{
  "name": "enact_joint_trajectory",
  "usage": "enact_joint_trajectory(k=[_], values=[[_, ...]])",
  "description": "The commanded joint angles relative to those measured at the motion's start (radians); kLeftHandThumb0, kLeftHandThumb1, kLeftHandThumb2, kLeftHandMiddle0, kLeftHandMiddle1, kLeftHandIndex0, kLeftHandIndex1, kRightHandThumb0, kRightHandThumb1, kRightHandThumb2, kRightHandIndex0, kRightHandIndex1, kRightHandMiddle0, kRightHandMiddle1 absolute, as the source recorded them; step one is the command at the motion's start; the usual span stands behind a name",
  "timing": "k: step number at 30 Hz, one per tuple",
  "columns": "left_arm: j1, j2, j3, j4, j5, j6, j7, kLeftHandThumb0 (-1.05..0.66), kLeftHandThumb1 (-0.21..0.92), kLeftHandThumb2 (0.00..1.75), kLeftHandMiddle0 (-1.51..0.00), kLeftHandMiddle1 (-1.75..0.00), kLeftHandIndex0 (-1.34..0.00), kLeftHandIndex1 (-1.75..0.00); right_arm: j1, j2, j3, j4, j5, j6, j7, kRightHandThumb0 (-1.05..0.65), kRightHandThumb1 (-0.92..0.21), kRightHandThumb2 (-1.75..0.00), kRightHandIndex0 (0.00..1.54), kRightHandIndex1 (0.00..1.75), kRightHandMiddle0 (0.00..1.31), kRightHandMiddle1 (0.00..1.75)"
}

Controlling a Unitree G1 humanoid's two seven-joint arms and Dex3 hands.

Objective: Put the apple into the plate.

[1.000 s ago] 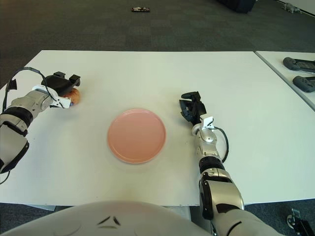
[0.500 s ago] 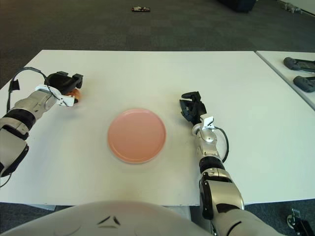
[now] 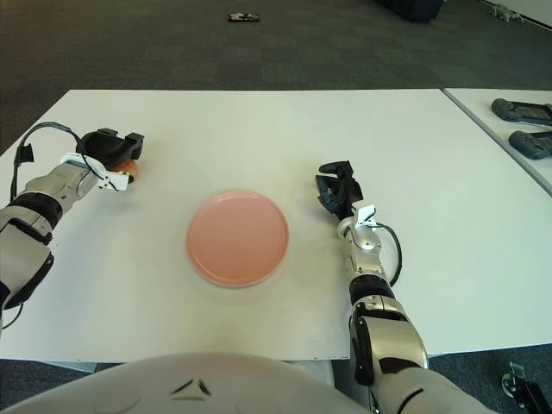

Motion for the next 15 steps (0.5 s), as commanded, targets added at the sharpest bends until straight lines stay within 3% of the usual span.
enact_joint_trajectory(k=[1,3,5,7,8,11,15], values=[[0.016,0.019,-0.004,0.015,0.002,-0.029,-0.037,0.0,0.15,1.51,-0.62,-1.72,-0.62,-1.75,0.055,0.008,0.002,0.04,-0.002,0.06,0.002,-0.35,-0.92,-0.47,0.34,1.23,0.25,1.69],[0.009,0.017,0.002,0.011,-0.006,-0.035,-0.053,0.0,0.12,1.54,-0.64,-1.73,-0.64,-1.75,0.056,0.007,0.001,0.038,-0.002,0.06,0.003,-0.35,-0.92,-0.47,0.34,1.23,0.25,1.69],[0.005,0.017,0.009,-0.002,-0.014,-0.032,-0.077,0.0,0.27,1.3,-0.65,-1.51,-0.55,-1.75,0.056,0.007,0.001,0.038,-0.002,0.06,0.003,-0.35,-0.92,-0.47,0.34,1.23,0.25,1.69],[0.039,0.046,0.015,-0.04,-0.017,-0.044,-0.076,0.0,0.4,1.18,-0.52,-1.61,-0.45,-1.73,0.056,0.007,0.001,0.037,-0.002,0.06,0.003,-0.35,-0.92,-0.47,0.34,1.23,0.25,1.69],[0.063,0.065,0.017,-0.062,-0.018,-0.054,-0.068,0.0,0.33,1.25,-0.59,-1.66,-0.49,-1.67,0.056,0.007,0.001,0.037,-0.002,0.061,0.003,-0.35,-0.92,-0.47,0.34,1.23,0.25,1.69],[0.035,0.046,0.02,-0.056,-0.018,-0.04,-0.091,0.0,0.21,1.38,-0.67,-1.72,-0.57,-1.6,0.056,0.007,0.001,0.037,-0.002,0.061,0.003,-0.35,-0.92,-0.47,0.34,1.23,0.25,1.69],[0.011,0.046,-0.039,-0.059,0.063,-0.004,-0.036,0.0,0.18,1.44,-0.67,-1.74,-0.59,-1.64,0.057,0.007,0.001,0.036,-0.002,0.061,0.003,-0.35,-0.92,-0.47,0.34,1.23,0.25,1.69]])
